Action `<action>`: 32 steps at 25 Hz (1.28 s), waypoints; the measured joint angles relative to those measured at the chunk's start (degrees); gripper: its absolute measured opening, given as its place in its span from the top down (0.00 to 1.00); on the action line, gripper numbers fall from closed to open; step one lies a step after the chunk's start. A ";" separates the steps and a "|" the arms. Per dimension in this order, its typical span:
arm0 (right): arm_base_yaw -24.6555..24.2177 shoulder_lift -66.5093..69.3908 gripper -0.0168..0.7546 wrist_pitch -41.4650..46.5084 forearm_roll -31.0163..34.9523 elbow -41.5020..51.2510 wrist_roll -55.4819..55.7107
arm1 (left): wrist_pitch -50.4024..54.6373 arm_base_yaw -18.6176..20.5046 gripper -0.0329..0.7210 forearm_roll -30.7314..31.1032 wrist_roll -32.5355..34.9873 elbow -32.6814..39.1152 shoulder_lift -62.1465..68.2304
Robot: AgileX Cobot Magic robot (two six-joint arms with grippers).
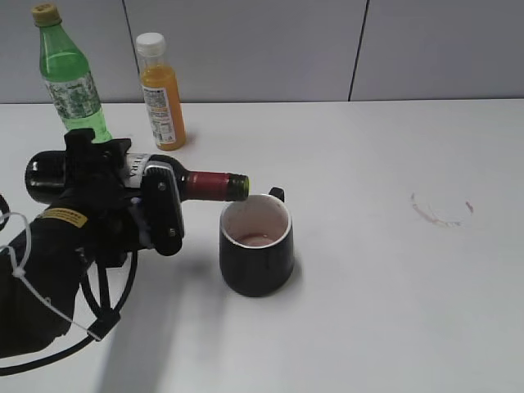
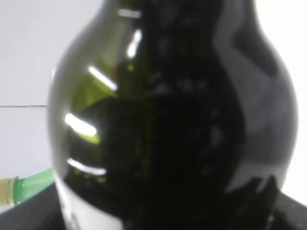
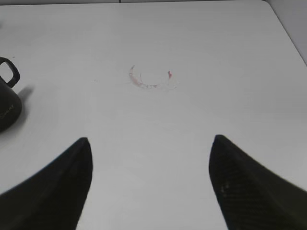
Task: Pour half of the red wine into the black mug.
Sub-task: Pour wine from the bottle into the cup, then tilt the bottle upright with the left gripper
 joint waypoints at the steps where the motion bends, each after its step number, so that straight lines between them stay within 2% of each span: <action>1: 0.00 0.00 0.24 0.00 0.00 0.00 0.00 | 0.00 0.00 0.23 -0.20 0.91 0.00 0.00; 14: 0.00 0.00 0.24 0.00 0.00 0.00 0.00 | -1.08 0.00 0.23 -2.28 7.46 0.00 0.00; 32: 0.00 0.00 0.24 0.00 0.00 0.00 0.00 | -2.18 0.00 0.23 -2.28 10.97 0.00 0.00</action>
